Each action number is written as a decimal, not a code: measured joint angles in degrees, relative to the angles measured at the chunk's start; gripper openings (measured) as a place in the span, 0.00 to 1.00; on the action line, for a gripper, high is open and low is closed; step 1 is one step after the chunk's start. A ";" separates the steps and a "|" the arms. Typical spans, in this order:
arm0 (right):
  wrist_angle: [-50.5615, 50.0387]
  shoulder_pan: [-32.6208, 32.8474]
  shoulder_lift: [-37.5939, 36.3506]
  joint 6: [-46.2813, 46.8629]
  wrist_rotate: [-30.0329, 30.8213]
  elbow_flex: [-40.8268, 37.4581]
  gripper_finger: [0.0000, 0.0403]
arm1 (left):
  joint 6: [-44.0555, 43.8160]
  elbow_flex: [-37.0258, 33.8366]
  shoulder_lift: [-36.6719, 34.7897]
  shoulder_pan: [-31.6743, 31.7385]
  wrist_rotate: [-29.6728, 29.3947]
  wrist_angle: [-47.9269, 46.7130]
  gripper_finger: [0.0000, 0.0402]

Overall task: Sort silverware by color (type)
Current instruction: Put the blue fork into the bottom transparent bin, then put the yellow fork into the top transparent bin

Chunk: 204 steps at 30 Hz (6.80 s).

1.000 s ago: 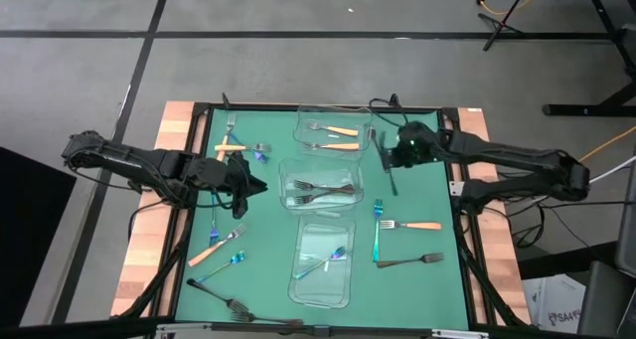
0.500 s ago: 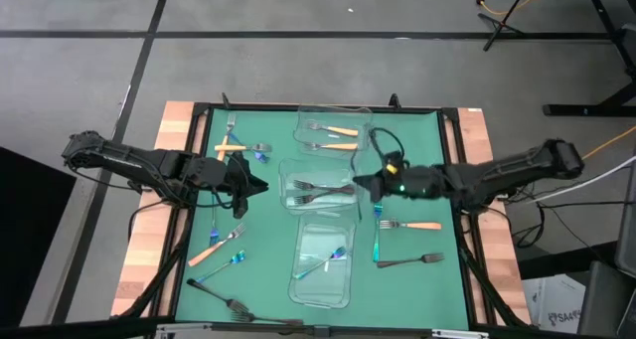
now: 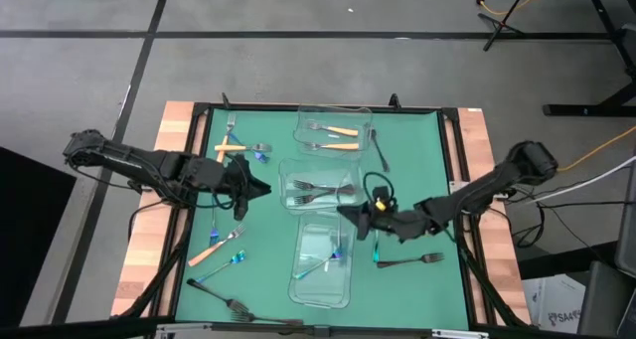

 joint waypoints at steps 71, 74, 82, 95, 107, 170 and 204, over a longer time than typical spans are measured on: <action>-6.21 5.90 17.24 10.87 -10.04 7.58 0.22 | -0.92 -0.02 0.76 -3.30 -3.48 0.85 0.12; -6.21 5.90 17.21 10.85 -10.05 7.58 0.22 | -0.96 -0.02 0.76 -3.29 -3.41 0.76 0.12; -4.48 5.90 17.21 10.80 -11.97 7.58 0.22 | -1.29 -0.02 0.74 -3.28 -1.56 -1.74 0.12; -0.47 5.90 9.59 -4.58 -14.56 7.58 0.22 | -4.45 -0.02 0.74 -3.28 7.09 -5.80 0.27; -5.37 5.90 3.15 -15.58 -14.49 7.58 0.22 | -19.46 -0.02 0.84 -5.59 21.90 -23.61 0.28; -13.75 4.70 3.14 -15.62 -16.50 7.58 0.22 | -29.64 0.11 38.01 -14.12 24.64 -29.29 0.11; -13.65 3.56 3.16 -19.84 -16.55 7.58 0.22 | -32.60 13.09 37.88 -14.10 18.33 -29.21 0.04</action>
